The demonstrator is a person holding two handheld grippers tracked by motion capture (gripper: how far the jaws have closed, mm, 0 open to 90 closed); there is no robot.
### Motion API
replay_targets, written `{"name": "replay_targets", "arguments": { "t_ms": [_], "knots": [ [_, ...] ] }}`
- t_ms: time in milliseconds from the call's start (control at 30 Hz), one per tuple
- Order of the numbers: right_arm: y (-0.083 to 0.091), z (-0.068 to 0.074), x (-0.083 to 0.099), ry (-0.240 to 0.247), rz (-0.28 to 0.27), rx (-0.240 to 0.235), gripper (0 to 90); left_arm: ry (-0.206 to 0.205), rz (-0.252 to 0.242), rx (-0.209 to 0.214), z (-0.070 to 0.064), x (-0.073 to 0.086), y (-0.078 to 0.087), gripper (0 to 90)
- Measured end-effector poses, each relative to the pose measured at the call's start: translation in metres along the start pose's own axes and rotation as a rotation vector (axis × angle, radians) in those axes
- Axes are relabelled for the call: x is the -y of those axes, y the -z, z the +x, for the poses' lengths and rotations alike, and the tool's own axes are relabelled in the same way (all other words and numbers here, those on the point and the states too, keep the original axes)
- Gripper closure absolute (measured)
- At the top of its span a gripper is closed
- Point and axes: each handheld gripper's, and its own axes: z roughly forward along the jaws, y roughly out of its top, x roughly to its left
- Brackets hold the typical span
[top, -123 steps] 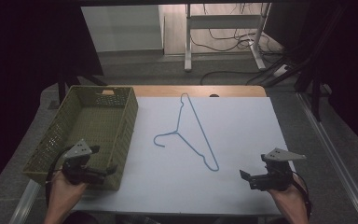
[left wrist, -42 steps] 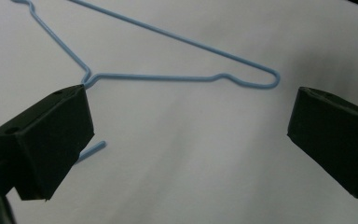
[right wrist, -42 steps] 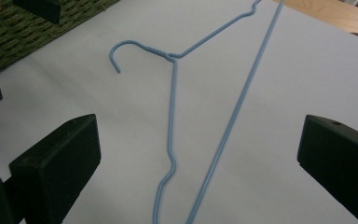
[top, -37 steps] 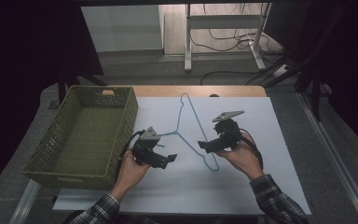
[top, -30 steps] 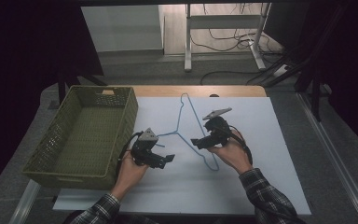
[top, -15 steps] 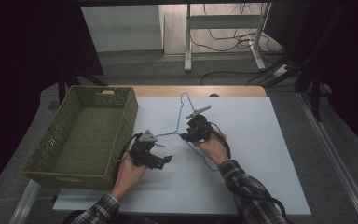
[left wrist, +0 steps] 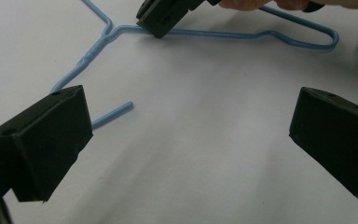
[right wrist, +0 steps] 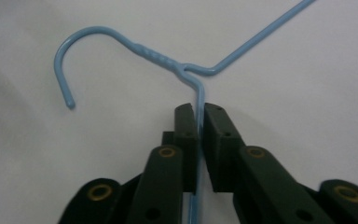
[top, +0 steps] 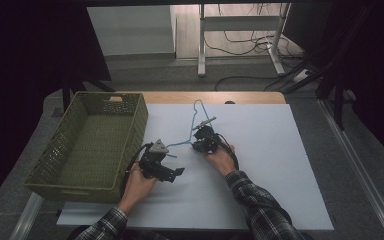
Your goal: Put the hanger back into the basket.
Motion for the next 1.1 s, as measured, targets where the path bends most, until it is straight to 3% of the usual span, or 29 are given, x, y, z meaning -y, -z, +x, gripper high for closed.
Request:
{"name": "replay_targets", "arguments": {
  "t_ms": [100, 133, 167, 200, 233, 267, 300, 400, 467, 500, 533, 567, 600, 633, 700, 733, 767, 867, 900, 1100],
  "knots": [
    [0.0, -0.001, -0.001, -0.028, 0.007, -0.004, 86.0, 0.02, -0.004, 0.004, 0.002, 0.001, 0.0, 0.0],
    [0.0, -0.001, -0.001, -0.04, 0.004, -0.004, 86.2, 0.035, -0.013, 0.009, 0.003, 0.001, 0.0, 0.0],
    [0.001, -0.002, 0.0, -0.061, 0.001, -0.013, 86.2, 0.078, -0.025, 0.033, 0.006, 0.002, 0.0, 0.0],
    [0.001, -0.002, 0.0, -0.061, 0.001, -0.013, 86.2, 0.078, -0.025, 0.033, 0.006, 0.002, 0.0, 0.0],
    [0.002, -0.003, 0.0, -0.078, -0.002, -0.022, 86.3, 0.108, -0.016, 0.035, 0.007, 0.002, 0.0, 0.0],
    [0.002, -0.003, 0.0, -0.078, -0.002, -0.022, 86.3, 0.108, -0.016, 0.035, 0.007, 0.002, 0.0, 0.0],
    [0.004, -0.004, -0.001, -0.081, -0.01, -0.025, 86.3, 0.129, 0.015, 0.02, 0.007, 0.0, -0.001, 0.0],
    [0.006, -0.005, -0.002, -0.083, -0.017, -0.023, 86.3, 0.156, 0.02, 0.017, 0.006, -0.001, 0.002, 0.0],
    [0.009, -0.006, -0.002, -0.087, -0.025, -0.026, 86.3, 0.158, 0.023, 0.015, 0.005, -0.002, 0.007, 7.9],
    [0.011, -0.006, -0.003, -0.092, -0.031, -0.03, 86.3, 0.139, 0.037, -0.017, 0.002, -0.003, 0.01, 12.5],
    [0.012, -0.007, -0.003, -0.091, -0.033, -0.029, 86.3, 0.139, 0.037, -0.017, 0.002, -0.003, 0.01, 22.9],
    [0.012, -0.007, -0.003, -0.091, -0.033, -0.029, 86.3, 0.14, 0.042, -0.005, 0.002, -0.002, 0.011, 22.9],
    [0.014, -0.007, -0.003, -0.095, -0.035, -0.032, 86.3, 0.153, 0.043, 0.013, 0.003, -0.002, 0.01, 36.6],
    [0.017, -0.008, -0.004, -0.099, -0.039, -0.033, 86.3, 0.147, 0.047, 0.02, 0.005, -0.003, 0.008, 63.5],
    [0.02, -0.008, -0.004, -0.103, -0.046, -0.033, 86.3, 0.136, 0.082, -0.025, 0.009, -0.006, 0.004, 81.9],
    [0.02, -0.008, -0.004, -0.103, -0.046, -0.033, 86.3, 0.136, 0.082, -0.025, 0.009, -0.006, 0.004, 88.8],
    [0.024, -0.009, -0.006, -0.106, -0.054, -0.034, 86.3, 0.144, 0.101, -0.061, 0.014, -0.008, 0.0, 89.5],
    [0.027, -0.009, -0.006, -0.106, -0.064, -0.035, 86.3, 0.145, 0.102, -0.089, 0.02, -0.01, -0.002, 89.7],
    [0.031, -0.009, -0.007, -0.109, -0.069, -0.037, 86.3, 0.144, 0.079, -0.105, 0.027, -0.013, -0.003, 89.7],
    [0.035, -0.011, -0.004, -0.11, -0.065, -0.051, 86.2, 0.121, 0.026, -0.077, 0.04, -0.02, -0.007, 89.7]
  ]
}}
